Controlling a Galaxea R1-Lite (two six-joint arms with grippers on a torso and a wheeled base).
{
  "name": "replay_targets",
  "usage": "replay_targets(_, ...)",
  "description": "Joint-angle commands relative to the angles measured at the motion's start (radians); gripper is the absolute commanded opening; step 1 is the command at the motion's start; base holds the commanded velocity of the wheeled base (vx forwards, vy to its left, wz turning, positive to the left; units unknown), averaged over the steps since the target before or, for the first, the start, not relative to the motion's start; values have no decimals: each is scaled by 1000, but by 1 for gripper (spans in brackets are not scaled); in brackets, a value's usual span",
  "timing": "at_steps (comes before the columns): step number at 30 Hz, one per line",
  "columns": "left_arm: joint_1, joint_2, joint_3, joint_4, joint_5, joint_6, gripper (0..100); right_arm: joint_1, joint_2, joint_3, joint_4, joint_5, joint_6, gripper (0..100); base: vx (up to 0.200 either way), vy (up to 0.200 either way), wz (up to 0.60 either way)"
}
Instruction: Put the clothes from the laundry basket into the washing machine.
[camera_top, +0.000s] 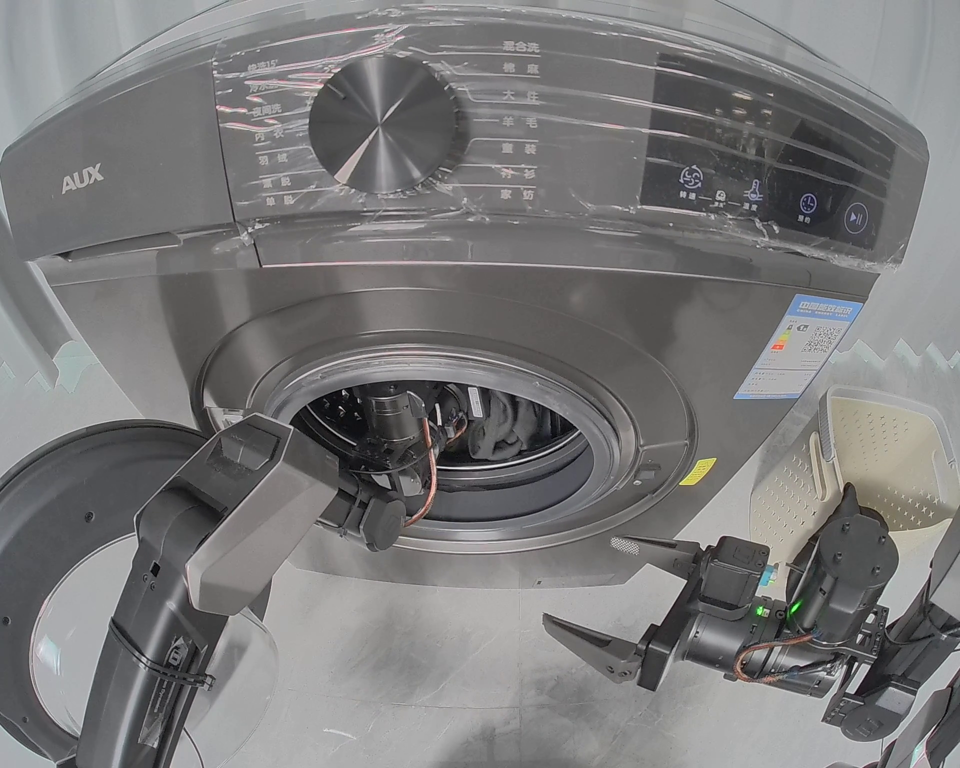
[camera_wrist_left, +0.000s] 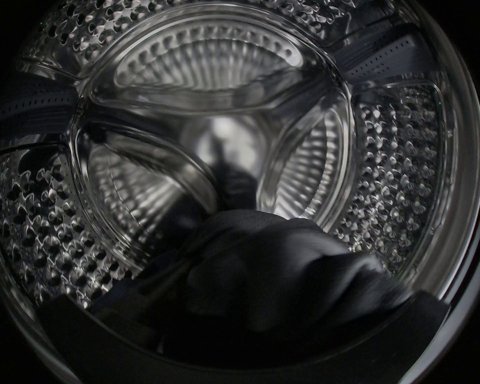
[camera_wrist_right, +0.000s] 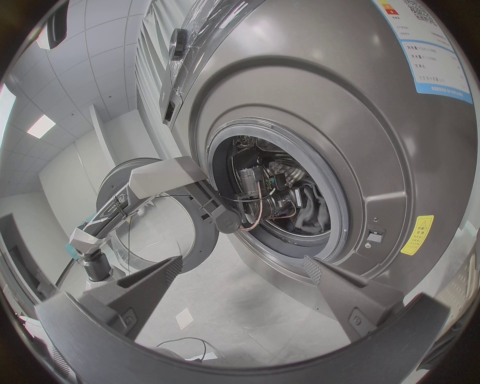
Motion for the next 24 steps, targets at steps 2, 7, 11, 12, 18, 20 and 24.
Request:
replay_targets(2,-20,-117,217,17,-34,-2,100,0,2,0,-1,1,0,100,0,0,0)
replay_targets(7,-20,-156,314,31,-40,10,100,0,2,-3,-1,1,0,100,0,0,0)
replay_targets(11,-32,-227,438,75,-60,22,100,-4,0,-3,-1,1,0,100,0,0,0)
replay_targets(12,-32,-227,438,75,-60,22,100,-4,0,-3,-1,1,0,100,0,0,0)
replay_targets(18,-67,-354,585,123,-132,39,100,-2,0,-3,-1,1,0,100,0,0,0)
replay_targets(20,-75,-385,624,143,-146,53,100,-2,0,-3,-1,1,0,100,0,0,0)
replay_targets(24,-96,-451,714,212,-166,79,100,-4,0,-3,-1,1,0,100,0,0,0)
